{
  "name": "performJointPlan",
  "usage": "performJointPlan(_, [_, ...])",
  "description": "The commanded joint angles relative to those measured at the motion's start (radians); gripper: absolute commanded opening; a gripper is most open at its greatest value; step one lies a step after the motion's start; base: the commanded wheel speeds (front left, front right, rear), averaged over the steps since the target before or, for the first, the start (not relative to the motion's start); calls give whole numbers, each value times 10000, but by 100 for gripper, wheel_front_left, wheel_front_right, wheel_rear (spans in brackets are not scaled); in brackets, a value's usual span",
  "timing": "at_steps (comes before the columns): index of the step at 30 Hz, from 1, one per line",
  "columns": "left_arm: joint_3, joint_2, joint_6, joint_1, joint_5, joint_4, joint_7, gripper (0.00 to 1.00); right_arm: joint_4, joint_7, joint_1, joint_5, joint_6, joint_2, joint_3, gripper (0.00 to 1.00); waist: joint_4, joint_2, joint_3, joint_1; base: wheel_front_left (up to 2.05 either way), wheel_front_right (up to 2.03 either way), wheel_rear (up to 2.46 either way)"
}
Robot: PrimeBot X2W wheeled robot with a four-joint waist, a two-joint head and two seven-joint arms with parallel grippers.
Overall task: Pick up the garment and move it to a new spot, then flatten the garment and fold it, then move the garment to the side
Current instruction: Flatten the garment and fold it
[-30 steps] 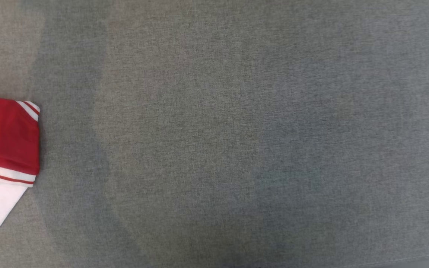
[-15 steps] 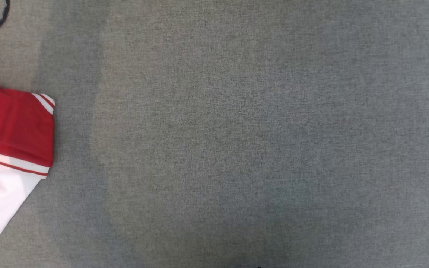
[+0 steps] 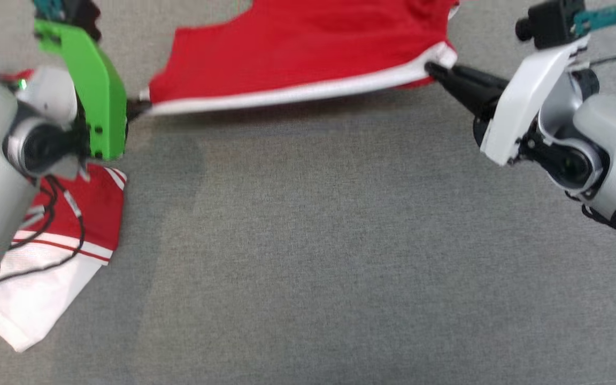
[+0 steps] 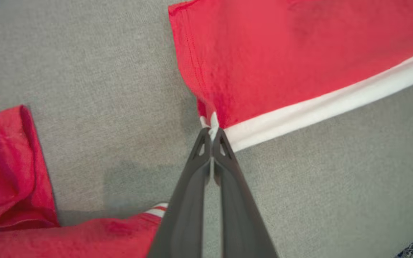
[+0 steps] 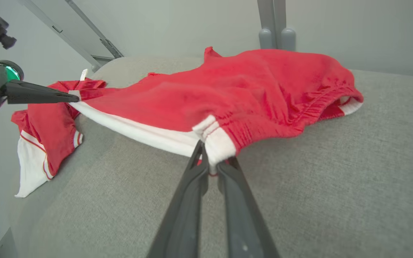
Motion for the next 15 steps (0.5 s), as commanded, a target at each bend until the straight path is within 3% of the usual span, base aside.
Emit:
performJointPlan(1, [-47, 306, 3, 562, -199, -184, 114, 0, -35, 37, 471, -70, 1, -159, 85, 0, -243, 0, -1662, 1, 0, 0, 0])
performJointPlan(6, [-80, 704, 486, 2220, -966, -1392, 316, 0, -544, 378, 1926, 185, 1, -552, 227, 0, -367, 0, -2618, 1, 0, 0, 0])
performJointPlan(15, [-517, 2370, 1795, 4584, -1973, -5060, 1362, 0, -1926, 886, 4428, 241, -6, -1813, 289, 0, -569, 0, -3547, 1, 0, 0, 0])
